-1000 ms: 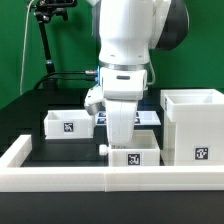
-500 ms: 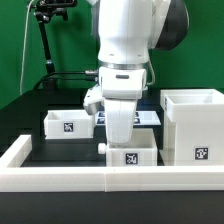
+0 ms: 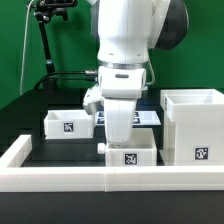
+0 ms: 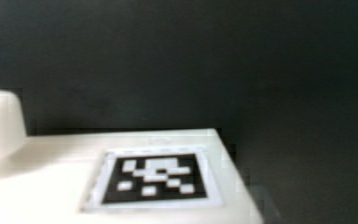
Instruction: Assemble drawer
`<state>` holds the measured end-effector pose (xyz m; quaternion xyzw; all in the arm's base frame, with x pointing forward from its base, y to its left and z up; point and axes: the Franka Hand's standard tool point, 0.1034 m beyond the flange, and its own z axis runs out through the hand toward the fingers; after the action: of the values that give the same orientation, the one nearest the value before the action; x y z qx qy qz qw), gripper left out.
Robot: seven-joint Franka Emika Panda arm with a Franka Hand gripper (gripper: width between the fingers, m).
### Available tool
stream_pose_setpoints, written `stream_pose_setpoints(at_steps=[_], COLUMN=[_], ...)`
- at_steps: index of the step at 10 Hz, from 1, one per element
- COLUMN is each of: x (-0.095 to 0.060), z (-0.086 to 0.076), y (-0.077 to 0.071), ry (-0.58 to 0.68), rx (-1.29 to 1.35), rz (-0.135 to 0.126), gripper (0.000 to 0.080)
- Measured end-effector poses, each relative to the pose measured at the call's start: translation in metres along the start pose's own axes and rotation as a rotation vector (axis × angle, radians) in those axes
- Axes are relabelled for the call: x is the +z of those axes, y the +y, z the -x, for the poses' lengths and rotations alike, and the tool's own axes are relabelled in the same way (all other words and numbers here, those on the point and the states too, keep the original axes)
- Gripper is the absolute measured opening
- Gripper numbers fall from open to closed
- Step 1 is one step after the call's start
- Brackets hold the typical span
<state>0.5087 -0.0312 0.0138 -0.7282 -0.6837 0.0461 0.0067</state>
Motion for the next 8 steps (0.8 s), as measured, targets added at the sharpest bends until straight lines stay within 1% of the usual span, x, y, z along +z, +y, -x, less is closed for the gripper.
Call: stream_pose_setpoints(at_steps=[2,3,7,8], x=[-0.0092,-0.0115,-0.01,-0.0098], z=[0.0011,0.0006,0.0014,0.0006], y=[-0.0011,-0.0009,-0.0017,-0.0012], ry=[-0.002,-0.003,-0.003,-0.004], rx=[-0.005,-0.008,-0.005,-0.014], rz=[0.01,0.011,0.009,0.012], gripper=[0.0047,0.0047,0.0047,0.0047])
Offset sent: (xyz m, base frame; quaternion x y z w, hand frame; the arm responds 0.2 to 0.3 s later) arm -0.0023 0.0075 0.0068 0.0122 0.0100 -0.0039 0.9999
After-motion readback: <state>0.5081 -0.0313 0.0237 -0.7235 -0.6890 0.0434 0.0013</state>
